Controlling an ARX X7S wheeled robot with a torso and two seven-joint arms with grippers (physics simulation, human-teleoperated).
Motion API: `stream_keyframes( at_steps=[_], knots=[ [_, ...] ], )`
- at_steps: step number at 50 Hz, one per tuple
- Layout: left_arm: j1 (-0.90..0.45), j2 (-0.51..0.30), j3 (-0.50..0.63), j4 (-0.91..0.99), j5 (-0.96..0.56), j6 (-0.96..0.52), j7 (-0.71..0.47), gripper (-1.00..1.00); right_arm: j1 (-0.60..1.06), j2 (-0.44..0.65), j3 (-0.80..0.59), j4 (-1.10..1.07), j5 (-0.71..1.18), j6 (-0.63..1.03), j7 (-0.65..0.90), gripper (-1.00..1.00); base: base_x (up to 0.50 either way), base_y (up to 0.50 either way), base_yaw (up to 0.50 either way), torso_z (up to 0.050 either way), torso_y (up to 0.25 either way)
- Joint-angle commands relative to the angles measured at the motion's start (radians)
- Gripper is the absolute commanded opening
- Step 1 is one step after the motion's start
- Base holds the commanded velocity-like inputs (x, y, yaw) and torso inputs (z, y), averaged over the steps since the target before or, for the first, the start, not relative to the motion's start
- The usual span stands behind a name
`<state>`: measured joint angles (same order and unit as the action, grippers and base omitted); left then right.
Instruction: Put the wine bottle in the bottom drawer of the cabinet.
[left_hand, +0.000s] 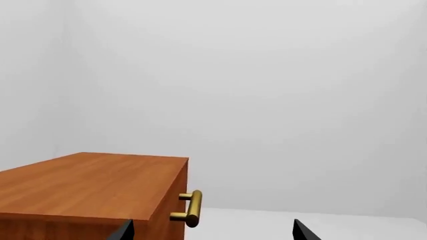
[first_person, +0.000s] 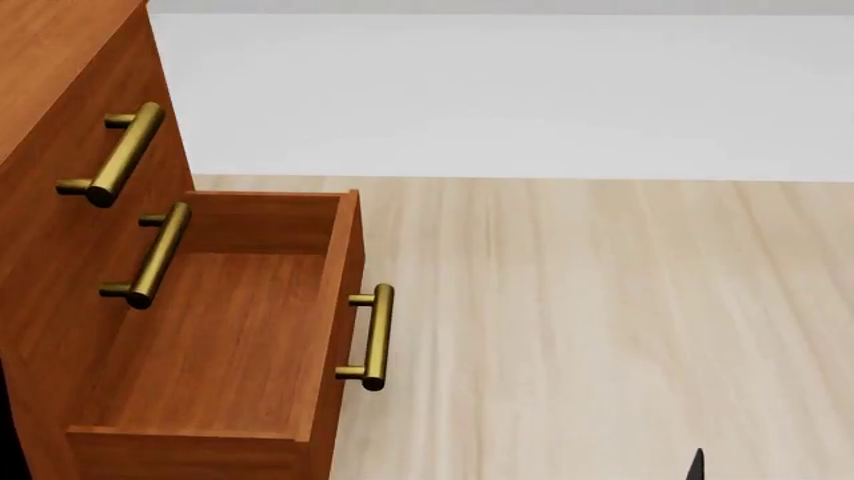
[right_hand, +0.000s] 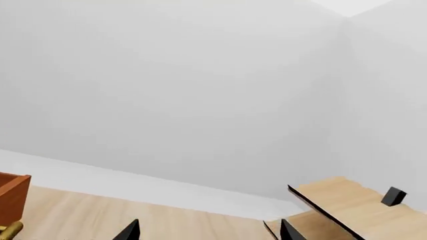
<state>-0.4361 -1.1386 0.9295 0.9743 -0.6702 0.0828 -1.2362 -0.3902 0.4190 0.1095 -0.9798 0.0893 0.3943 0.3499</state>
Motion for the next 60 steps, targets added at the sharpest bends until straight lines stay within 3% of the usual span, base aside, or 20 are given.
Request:
stream_keyframes(
  at_steps=[1,60],
  knots=[
    [0.001,-0.003,-0.001,-0.003,-0.001,0.006,0.000,1.00,-0.049,-0.006,0.088,0.034,0.046,-0.059,0.005,1.00,0.00,0.00,0.00,0.000,0.000],
    [0.017,-0.005,0.002,-0.022,-0.010,0.038,0.015,1.00,-0.095,-0.024,0.320,0.191,0.159,-0.134,0.024,1.00,0.00,0.00,0.00,0.000,0.000]
  ],
)
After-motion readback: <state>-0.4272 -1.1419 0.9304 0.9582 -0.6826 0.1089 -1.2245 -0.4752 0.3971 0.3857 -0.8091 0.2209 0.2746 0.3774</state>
